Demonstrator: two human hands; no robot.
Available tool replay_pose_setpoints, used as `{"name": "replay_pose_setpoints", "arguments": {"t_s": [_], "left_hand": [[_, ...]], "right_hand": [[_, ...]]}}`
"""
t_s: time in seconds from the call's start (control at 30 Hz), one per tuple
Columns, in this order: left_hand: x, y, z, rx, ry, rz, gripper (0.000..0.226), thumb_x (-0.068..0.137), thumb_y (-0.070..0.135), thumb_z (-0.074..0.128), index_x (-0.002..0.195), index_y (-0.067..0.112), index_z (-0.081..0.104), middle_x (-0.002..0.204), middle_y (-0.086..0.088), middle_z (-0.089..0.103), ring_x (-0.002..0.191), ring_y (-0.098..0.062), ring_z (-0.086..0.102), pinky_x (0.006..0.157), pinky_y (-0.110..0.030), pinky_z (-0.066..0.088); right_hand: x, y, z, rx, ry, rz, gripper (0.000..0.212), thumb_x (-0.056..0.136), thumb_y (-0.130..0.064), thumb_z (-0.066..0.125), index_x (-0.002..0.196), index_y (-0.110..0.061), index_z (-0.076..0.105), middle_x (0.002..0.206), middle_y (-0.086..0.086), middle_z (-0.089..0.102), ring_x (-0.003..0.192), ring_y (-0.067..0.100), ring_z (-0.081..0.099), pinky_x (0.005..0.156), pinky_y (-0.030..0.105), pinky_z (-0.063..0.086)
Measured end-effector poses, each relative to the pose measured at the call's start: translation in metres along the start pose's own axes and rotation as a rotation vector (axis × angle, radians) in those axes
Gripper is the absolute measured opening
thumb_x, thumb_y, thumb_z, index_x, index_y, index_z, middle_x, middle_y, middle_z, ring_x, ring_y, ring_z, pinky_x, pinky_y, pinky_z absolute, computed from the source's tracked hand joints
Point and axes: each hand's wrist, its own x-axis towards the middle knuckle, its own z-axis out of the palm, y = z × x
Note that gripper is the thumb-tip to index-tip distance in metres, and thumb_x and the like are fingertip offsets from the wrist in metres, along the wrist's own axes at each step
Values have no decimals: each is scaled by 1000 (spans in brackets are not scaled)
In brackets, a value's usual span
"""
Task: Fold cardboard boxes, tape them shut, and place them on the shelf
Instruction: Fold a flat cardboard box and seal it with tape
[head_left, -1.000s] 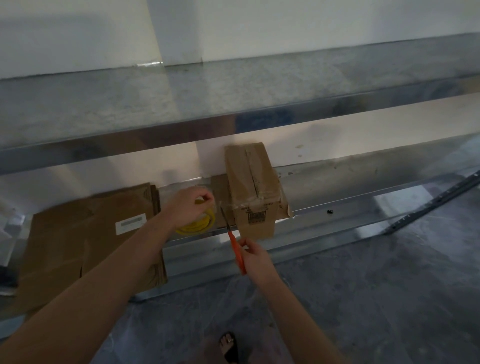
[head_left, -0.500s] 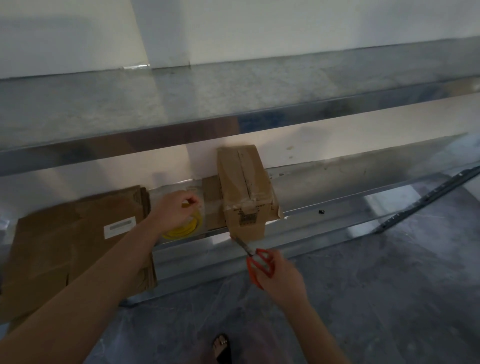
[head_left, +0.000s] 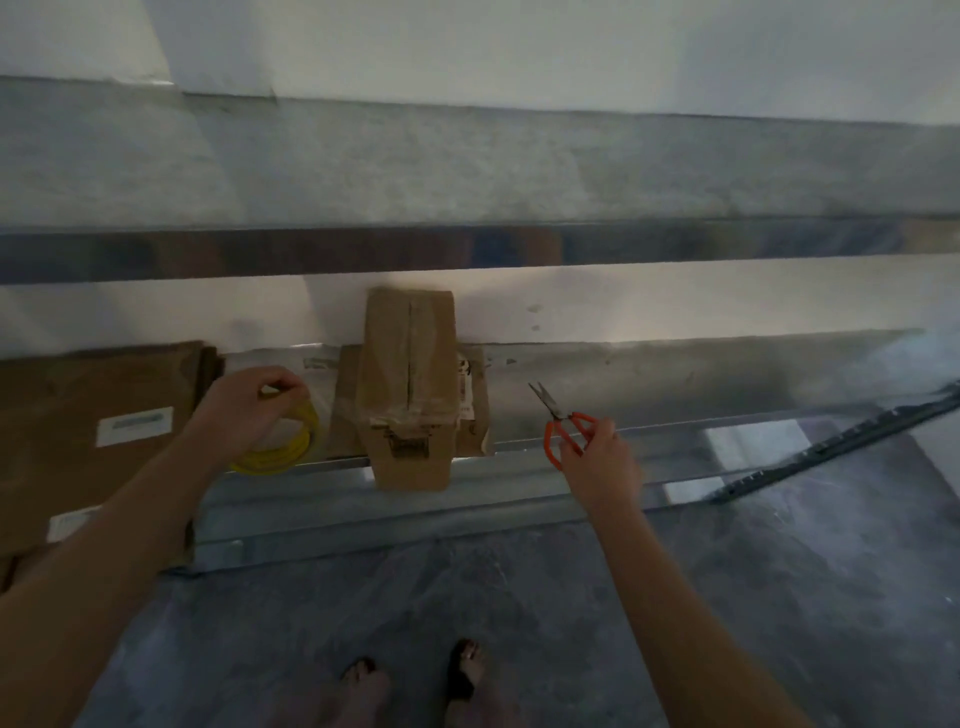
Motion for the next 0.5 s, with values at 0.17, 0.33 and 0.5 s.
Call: {"name": "replay_pose_setpoints", "arguments": {"t_s": [0.17,0.33,0.5], "left_hand": [[-14,1,5,-20,8,-75,7,90,22,64,85,22,70,88,8,67,77,-6,58,67,-21,44],[-21,1,1,-7,12,-87,9,90,25,64,83,31,67,90,14,65,79,-7,60,68,-24,44],[-24,3,-3,-15,7,-100,7,90,24,64,86,28,69,91,14,65,83,-5,59,75,-27,42]], "right_hand": [[51,4,23,70,-74,-22,45,92,-44,59,118,-8,51,120,16,61,110,35,58,90,43,49],[70,-2,24,-154,-122,-69,51,97,-42,50,134,-8,47,138,15,47,126,34,42,99,44,41],[58,3,16,-235,-145,-141,51,97,-47,41,144,-27,41,149,4,39,135,29,33,110,47,33]]}}
